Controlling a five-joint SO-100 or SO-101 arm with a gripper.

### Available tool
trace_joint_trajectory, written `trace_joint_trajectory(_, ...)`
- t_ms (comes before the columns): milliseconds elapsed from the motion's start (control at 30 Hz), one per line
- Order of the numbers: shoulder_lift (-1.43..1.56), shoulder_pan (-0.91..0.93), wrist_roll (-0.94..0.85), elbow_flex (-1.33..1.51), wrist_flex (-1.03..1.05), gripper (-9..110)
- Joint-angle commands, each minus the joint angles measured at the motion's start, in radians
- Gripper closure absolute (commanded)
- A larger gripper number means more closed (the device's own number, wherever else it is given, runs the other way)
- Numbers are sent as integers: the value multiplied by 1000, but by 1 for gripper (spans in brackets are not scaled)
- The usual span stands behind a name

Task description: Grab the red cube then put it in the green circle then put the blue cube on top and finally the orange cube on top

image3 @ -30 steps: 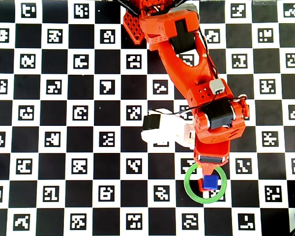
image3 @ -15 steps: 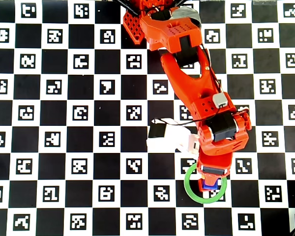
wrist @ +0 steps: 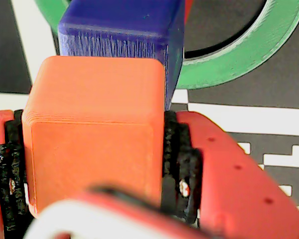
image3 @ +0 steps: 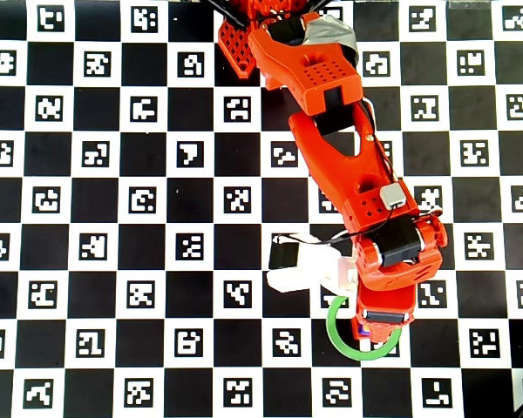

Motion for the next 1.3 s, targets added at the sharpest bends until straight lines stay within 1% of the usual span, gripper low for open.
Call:
trace_joint_trajectory(0, 41, -23, -11, -86, -18, 105)
trace_joint_trajectory(1267, 8, 11, -38, -91, -14, 105)
